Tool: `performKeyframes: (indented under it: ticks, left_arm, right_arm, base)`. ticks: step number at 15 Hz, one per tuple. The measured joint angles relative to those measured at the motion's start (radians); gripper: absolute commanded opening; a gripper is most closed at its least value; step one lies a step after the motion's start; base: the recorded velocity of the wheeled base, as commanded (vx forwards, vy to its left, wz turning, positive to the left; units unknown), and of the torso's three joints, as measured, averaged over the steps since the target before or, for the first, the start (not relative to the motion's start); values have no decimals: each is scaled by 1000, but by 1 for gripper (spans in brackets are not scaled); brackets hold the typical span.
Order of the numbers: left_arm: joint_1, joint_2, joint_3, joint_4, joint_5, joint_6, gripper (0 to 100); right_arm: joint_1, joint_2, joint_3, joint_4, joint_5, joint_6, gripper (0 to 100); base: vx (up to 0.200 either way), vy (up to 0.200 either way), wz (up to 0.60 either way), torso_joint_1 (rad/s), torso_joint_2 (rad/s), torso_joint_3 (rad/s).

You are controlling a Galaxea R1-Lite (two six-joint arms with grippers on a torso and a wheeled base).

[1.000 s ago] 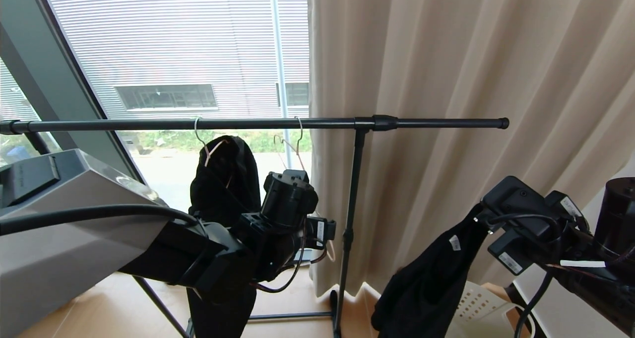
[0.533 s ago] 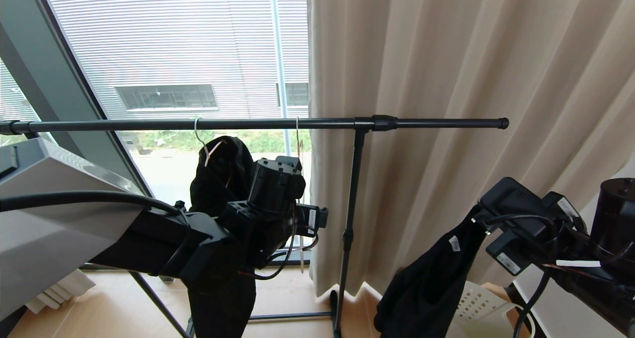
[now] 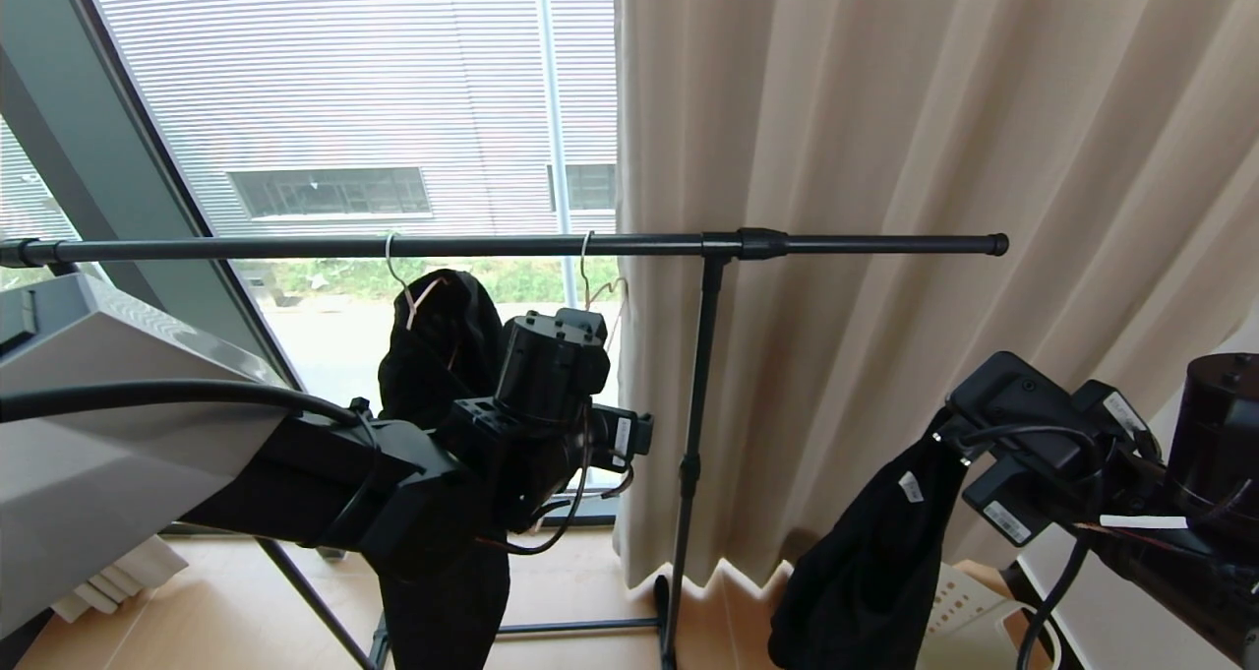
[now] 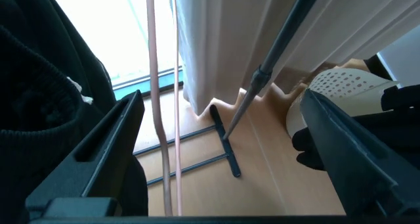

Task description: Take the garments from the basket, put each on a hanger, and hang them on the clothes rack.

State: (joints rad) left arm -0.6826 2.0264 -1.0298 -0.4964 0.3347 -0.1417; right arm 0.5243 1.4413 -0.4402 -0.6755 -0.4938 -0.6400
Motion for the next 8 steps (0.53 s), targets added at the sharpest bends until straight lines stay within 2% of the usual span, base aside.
performKeyframes:
  ticks: [5,6,8]
  left_arm:
    - [8,10,0,0,0,0,100]
    - [8,15,0,0,1,0,0]
    - [7,25,0,0,6,0,0]
  right_arm:
    - [0,3,0,0,0,0,0]
    - [0,3,0,0,0,0,0]
    - [0,4,1,1,1,0,0]
  base:
    - [0,0,0,0,0,0]
    - [0,0,0,0,0,0]
    - [0,0,0,0,0,0]
